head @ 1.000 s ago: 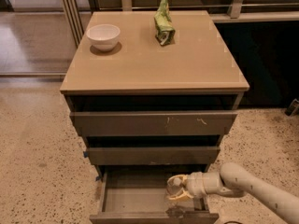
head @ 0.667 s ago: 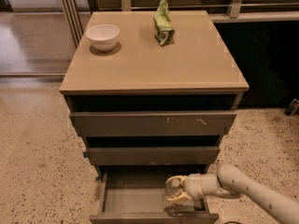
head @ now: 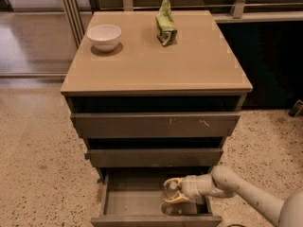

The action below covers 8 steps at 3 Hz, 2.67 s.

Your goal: Place water bottle into bottom drawer

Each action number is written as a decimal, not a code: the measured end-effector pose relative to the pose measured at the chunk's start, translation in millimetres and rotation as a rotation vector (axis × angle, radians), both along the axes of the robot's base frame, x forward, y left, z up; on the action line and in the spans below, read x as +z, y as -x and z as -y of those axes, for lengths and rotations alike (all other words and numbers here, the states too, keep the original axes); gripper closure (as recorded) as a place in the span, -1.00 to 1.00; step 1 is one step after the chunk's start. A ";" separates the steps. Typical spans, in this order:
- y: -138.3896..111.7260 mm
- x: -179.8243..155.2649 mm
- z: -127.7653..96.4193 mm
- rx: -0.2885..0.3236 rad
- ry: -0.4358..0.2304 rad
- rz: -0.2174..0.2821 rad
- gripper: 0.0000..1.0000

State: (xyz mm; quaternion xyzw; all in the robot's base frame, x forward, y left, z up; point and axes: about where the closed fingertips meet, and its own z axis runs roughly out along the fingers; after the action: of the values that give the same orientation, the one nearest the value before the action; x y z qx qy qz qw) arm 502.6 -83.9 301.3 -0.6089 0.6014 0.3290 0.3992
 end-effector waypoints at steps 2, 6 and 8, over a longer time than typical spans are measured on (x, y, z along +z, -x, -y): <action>-25.5 -42.8 -2.7 0.007 0.004 -0.024 1.00; -35.5 -97.1 -7.5 0.002 0.050 -0.083 1.00; -35.5 -97.1 -7.6 0.002 0.050 -0.083 0.21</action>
Offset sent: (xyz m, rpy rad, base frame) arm 0.0430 -0.0022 -0.0645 -0.0082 0.0386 -0.0039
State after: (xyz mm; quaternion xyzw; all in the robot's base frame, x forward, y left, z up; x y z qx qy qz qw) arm 538.1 -76.3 204.2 -0.6049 0.6249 0.3394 0.3583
